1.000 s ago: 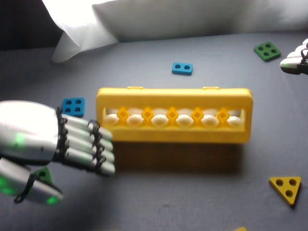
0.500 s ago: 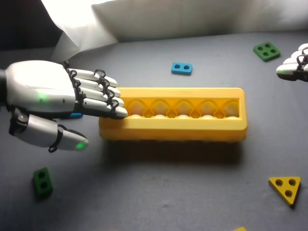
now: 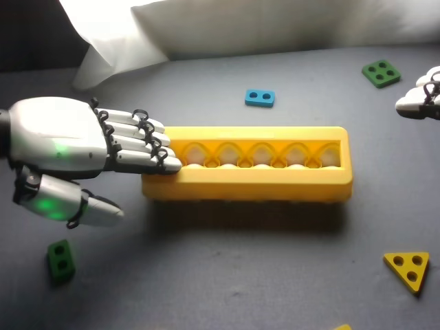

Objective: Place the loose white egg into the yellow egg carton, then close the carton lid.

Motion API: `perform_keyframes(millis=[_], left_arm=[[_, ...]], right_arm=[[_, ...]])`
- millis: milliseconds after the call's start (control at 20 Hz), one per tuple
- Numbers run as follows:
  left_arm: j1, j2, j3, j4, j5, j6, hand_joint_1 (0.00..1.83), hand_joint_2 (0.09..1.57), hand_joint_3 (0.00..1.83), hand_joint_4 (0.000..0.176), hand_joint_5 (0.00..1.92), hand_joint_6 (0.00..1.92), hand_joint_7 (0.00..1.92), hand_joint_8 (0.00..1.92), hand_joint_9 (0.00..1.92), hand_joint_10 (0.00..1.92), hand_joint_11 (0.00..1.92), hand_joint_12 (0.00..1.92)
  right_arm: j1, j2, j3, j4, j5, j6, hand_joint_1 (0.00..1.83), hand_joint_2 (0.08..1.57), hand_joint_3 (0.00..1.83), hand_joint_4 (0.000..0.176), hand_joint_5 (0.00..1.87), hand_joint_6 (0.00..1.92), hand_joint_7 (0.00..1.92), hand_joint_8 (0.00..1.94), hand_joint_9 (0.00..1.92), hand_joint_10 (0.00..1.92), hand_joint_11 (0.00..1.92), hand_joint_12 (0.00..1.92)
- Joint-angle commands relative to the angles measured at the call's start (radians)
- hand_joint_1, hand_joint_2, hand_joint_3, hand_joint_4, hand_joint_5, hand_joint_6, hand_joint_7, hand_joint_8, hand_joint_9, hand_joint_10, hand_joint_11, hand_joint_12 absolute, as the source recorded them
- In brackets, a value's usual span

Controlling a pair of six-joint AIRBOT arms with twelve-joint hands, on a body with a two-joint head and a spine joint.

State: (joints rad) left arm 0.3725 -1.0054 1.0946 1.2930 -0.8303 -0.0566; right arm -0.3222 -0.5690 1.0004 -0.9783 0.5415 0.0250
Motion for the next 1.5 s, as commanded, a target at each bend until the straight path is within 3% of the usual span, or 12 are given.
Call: perform_keyframes(millis=[0,250,450,500,550,700,1000,1250,1300,1350,1400,1450], left_arm=[[-0.016,0.030,0.004,-0.024,-0.073,0.000,0.00,1.46,0.00,0.000,0.17,0.00,0.16,0.00,0.12,0.00,0.00,0.23],[-0.070,0.120,-0.010,-0.030,-0.192,0.001,0.00,1.45,0.00,0.000,0.14,0.00,0.16,0.00,0.12,0.00,0.00,0.22],[-0.083,0.216,-0.031,0.052,-0.351,-0.027,0.00,1.45,0.00,0.000,0.13,0.00,0.14,0.00,0.09,0.00,0.00,0.15],[-0.082,0.244,-0.037,0.064,-0.379,-0.042,0.00,1.44,0.00,0.000,0.17,0.00,0.16,0.00,0.11,0.00,0.00,0.17],[-0.077,0.268,-0.043,0.063,-0.394,-0.048,0.00,1.45,0.00,0.000,0.11,0.00,0.09,0.01,0.04,0.00,0.00,0.03],[-0.050,0.304,-0.057,0.058,-0.407,-0.066,0.00,1.44,0.00,0.000,0.11,0.00,0.09,0.01,0.06,0.01,0.02,0.01],[-0.039,0.311,-0.049,0.061,-0.398,-0.088,0.00,1.43,0.00,0.000,0.16,0.01,0.16,0.01,0.10,0.01,0.04,0.03],[-0.029,0.324,-0.086,0.063,-0.372,-0.081,0.00,1.43,0.00,0.000,0.18,0.01,0.19,0.01,0.15,0.02,0.04,0.04],[-0.020,0.326,-0.099,0.077,-0.371,-0.082,0.00,1.42,0.00,0.000,0.24,0.00,0.28,0.01,0.25,0.02,0.10,0.09],[-0.016,0.328,-0.111,0.076,-0.361,-0.069,0.00,1.44,0.00,0.000,0.42,0.01,0.55,0.02,0.51,0.02,0.08,0.70],[-0.017,0.330,-0.114,0.076,-0.355,-0.062,0.00,1.44,0.00,0.000,0.42,0.01,0.55,0.02,0.51,0.02,0.08,0.70],[-0.036,0.342,-0.124,0.086,-0.315,-0.078,0.00,1.46,0.00,0.000,0.54,0.02,0.70,0.03,0.65,0.04,0.16,0.85]], right_arm=[[0.010,0.015,0.001,0.045,0.062,0.005,0.26,0.92,0.00,0.000,0.05,0.00,0.07,0.00,0.06,0.00,0.01,0.14],[0.009,0.016,-0.002,0.038,0.063,0.005,0.22,0.95,0.00,0.000,0.04,0.00,0.06,0.00,0.04,0.00,0.00,0.07],[0.008,0.017,-0.007,0.027,0.068,0.005,0.27,0.93,0.00,0.000,0.05,0.01,0.08,0.01,0.06,0.01,0.03,0.05],[0.008,0.018,-0.008,0.025,0.068,0.005,0.32,0.92,0.00,0.000,0.09,0.01,0.13,0.01,0.11,0.00,0.00,0.20],[0.008,0.018,-0.009,0.024,0.068,0.005,0.26,0.92,0.00,0.000,0.09,0.00,0.12,0.00,0.10,0.00,0.00,0.24],[0.008,0.019,-0.009,0.003,0.069,0.004,0.28,0.92,0.00,0.000,0.05,0.00,0.09,0.01,0.06,0.00,0.00,0.10],[0.037,0.018,-0.032,-0.100,0.075,-0.007,0.11,1.21,0.02,0.000,0.13,0.00,0.16,0.00,0.15,0.01,0.00,0.28],[0.035,0.020,-0.040,-0.114,0.079,-0.013,0.00,1.34,0.01,0.000,0.23,0.01,0.25,0.01,0.23,0.01,0.00,0.47],[0.035,0.020,-0.042,-0.114,0.079,-0.013,0.00,1.37,0.00,0.000,0.31,0.01,0.35,0.01,0.32,0.03,0.00,0.65],[0.035,0.020,-0.045,-0.114,0.079,-0.013,0.00,1.43,0.01,0.000,0.41,0.02,0.48,0.02,0.43,0.05,0.00,0.92],[0.035,0.020,-0.047,-0.114,0.079,-0.013,0.00,1.43,0.01,0.000,0.41,0.02,0.48,0.02,0.43,0.05,0.00,0.92],[0.036,0.021,-0.049,-0.114,0.079,-0.013,0.02,1.45,0.01,0.000,0.48,0.04,0.55,0.03,0.50,0.06,0.00,1.05]])
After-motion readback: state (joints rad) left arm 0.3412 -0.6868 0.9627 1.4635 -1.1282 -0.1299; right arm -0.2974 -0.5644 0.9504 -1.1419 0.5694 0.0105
